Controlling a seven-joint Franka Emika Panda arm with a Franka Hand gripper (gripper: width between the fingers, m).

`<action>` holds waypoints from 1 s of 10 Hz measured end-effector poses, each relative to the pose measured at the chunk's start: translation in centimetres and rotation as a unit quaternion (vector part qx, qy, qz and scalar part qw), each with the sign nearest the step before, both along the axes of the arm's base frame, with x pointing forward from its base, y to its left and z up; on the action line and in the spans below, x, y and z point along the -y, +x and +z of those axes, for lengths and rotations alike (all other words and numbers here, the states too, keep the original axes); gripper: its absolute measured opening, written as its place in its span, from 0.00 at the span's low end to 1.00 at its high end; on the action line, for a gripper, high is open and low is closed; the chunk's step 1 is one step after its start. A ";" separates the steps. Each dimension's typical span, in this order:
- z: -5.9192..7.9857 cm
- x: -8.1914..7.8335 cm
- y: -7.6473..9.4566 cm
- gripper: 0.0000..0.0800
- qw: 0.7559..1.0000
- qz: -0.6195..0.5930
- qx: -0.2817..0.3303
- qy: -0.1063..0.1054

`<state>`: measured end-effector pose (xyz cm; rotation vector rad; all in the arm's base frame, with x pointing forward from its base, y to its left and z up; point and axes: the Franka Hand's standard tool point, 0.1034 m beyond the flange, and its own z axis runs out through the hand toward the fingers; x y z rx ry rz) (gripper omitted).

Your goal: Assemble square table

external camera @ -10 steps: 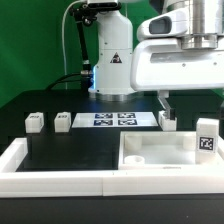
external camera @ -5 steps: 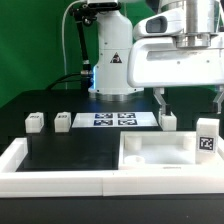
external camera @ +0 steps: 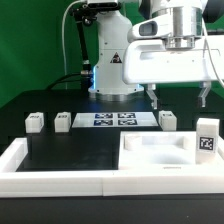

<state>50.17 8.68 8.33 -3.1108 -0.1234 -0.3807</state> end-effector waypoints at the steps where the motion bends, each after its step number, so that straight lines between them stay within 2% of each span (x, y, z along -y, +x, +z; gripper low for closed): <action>1: -0.1 0.0 -0.5 0.81 1.000 0.001 -0.004 0.000; 4: -0.7 0.0 -1.7 0.81 1.000 0.003 -0.011 -0.002; 6: -1.2 -0.5 -4.3 0.81 1.000 0.013 -0.010 -0.003; 8: -1.6 -0.8 -5.5 0.81 1.000 0.019 -0.015 -0.004; 10: -2.3 -1.3 -7.4 0.81 1.000 0.021 -0.020 -0.005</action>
Offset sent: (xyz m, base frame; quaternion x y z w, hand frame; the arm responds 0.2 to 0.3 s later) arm -0.0200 0.0000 0.0000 0.0000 0.0000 0.0000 1.0000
